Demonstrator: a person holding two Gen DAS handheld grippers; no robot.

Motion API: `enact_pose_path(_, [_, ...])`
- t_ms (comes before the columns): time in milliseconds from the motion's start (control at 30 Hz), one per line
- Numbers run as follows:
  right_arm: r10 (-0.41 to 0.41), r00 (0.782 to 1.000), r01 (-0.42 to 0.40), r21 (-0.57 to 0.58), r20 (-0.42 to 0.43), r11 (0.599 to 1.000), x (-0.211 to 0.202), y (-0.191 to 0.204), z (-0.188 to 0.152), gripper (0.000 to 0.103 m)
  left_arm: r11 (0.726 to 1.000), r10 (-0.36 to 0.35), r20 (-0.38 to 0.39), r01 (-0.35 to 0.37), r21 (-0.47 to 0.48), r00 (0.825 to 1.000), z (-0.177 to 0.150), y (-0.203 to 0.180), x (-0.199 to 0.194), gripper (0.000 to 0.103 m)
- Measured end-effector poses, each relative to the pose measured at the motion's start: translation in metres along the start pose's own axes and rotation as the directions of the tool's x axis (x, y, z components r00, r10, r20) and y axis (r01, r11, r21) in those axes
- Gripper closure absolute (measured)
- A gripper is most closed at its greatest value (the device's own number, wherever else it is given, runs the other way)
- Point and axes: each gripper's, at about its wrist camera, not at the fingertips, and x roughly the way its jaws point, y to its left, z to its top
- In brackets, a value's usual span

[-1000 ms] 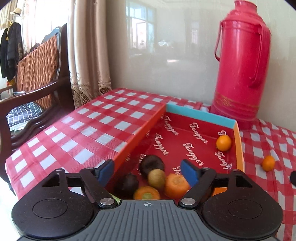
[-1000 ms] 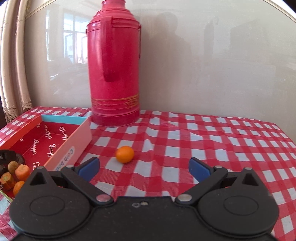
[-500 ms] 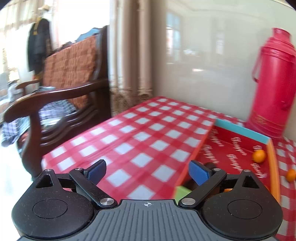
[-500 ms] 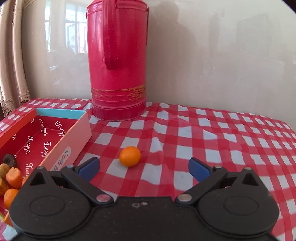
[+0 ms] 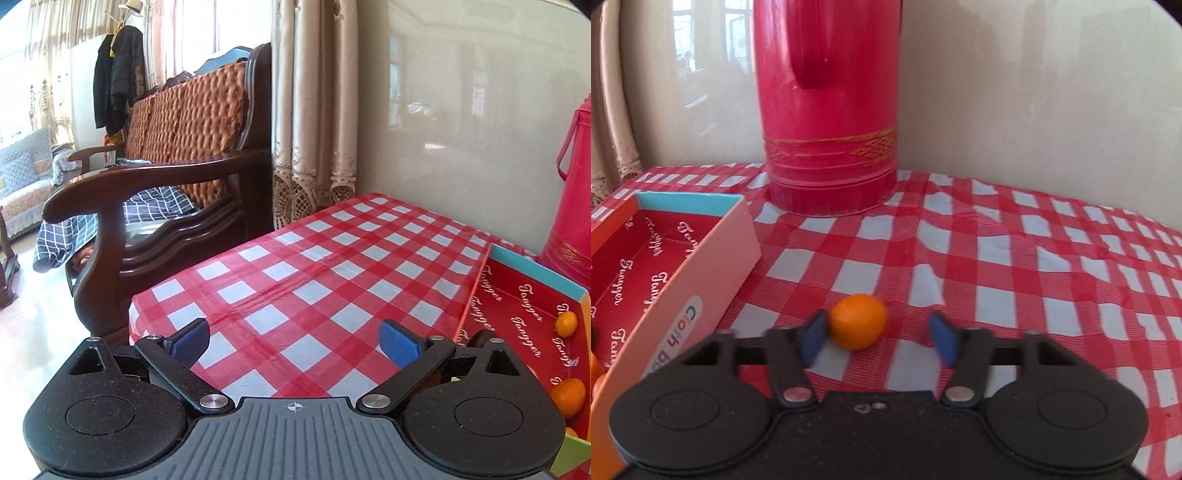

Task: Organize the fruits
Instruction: 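Carry the orange into the box and open the right gripper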

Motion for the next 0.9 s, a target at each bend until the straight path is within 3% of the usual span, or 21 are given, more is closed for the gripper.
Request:
enact_pose_path(67, [0.002, 1.0, -0.002, -0.018, 0.003, 1.0, 0.0, 0.003, -0.001, 0.078, 1.0, 0.012, -0.001, -0.012, -0.004, 1.0, 0.0, 0.004, 0.003, 0.005])
enact_pose_path(267, [0.037, 0.997, -0.034, -0.049, 0.062, 0.998, -0.017, 0.014, -0.003, 0.078, 0.999, 0.031, -0.033, -0.032, -0.043, 0.999, 0.0, 0.017, 0.011, 0.005])
enact_pose_path(533, [0.207, 0.963, -0.184, -0.138, 0.174, 0.973, -0.073, 0.055, 0.008, 0.078, 0.995, 0.041, -0.066, -0.046, -0.085, 0.997, -0.002, 0.03, 0.018, 0.005])
enact_pose_path(667, [0.276, 0.951, -0.247, -0.192, 0.143, 0.95, -0.08, 0.083, 0.009, 0.078, 0.994, 0.032, -0.107, -0.042, -0.098, 0.994, -0.004, 0.035, 0.026, 0.005])
enact_pose_path(900, [0.285, 0.956, -0.259, -0.248, 0.071, 0.933, -0.069, 0.121, 0.0, 0.078, 0.994, 0.017, -0.134, -0.031, -0.102, 0.991, -0.006, 0.04, 0.031, 0.005])
